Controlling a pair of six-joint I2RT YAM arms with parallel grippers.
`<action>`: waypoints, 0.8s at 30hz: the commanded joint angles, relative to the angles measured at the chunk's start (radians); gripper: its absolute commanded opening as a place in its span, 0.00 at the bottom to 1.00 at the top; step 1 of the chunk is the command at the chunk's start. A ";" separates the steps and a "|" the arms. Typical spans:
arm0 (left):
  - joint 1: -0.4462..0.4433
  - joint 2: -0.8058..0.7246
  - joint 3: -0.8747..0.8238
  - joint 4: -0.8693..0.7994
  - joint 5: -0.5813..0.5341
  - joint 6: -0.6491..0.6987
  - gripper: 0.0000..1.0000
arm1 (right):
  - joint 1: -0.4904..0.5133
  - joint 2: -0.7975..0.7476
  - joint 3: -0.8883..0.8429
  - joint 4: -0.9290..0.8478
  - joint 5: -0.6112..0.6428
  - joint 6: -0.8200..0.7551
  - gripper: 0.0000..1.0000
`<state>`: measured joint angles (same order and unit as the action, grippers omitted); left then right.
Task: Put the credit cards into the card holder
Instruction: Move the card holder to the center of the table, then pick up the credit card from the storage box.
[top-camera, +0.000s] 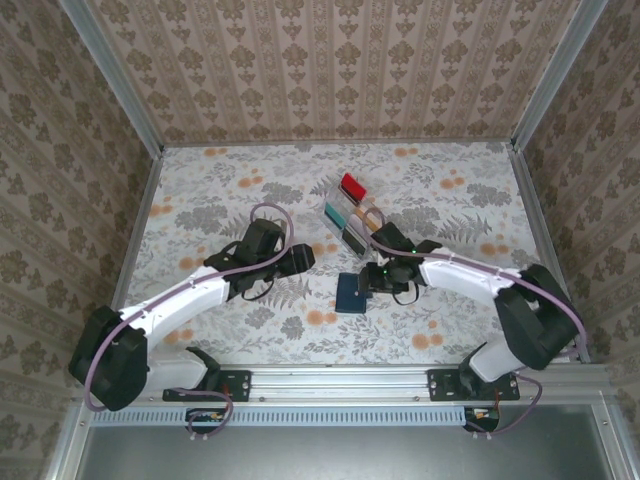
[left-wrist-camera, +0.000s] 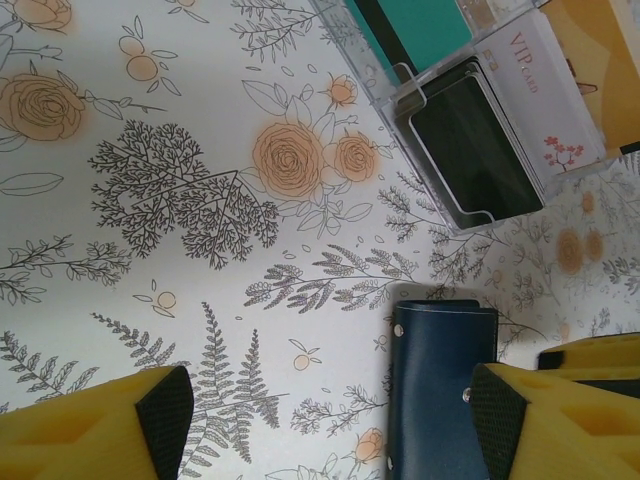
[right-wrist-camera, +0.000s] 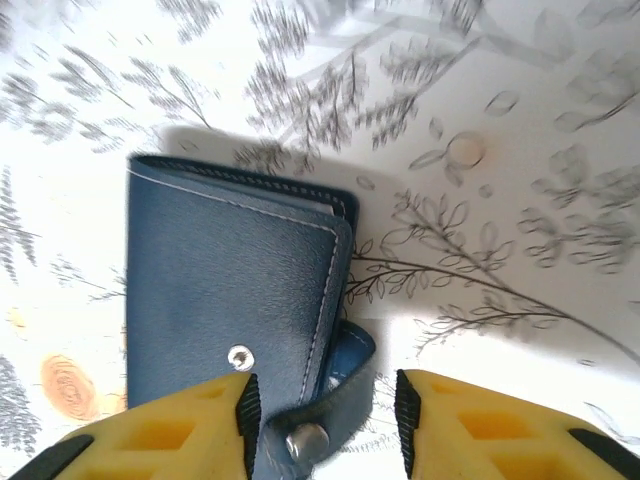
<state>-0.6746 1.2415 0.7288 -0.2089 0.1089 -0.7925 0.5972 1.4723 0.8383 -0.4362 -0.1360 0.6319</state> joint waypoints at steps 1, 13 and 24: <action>-0.004 -0.033 -0.014 -0.009 -0.012 -0.010 0.77 | -0.014 -0.102 0.084 -0.095 0.131 -0.099 0.44; 0.061 0.013 0.070 -0.032 -0.050 0.039 0.85 | -0.006 0.109 0.444 -0.287 0.160 -0.465 0.38; 0.137 -0.111 -0.034 0.024 -0.072 0.014 0.99 | 0.056 0.294 0.629 -0.381 0.327 -0.567 0.37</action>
<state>-0.5541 1.1831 0.7315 -0.2039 0.0555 -0.7811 0.6285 1.7256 1.4036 -0.7403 0.0944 0.1230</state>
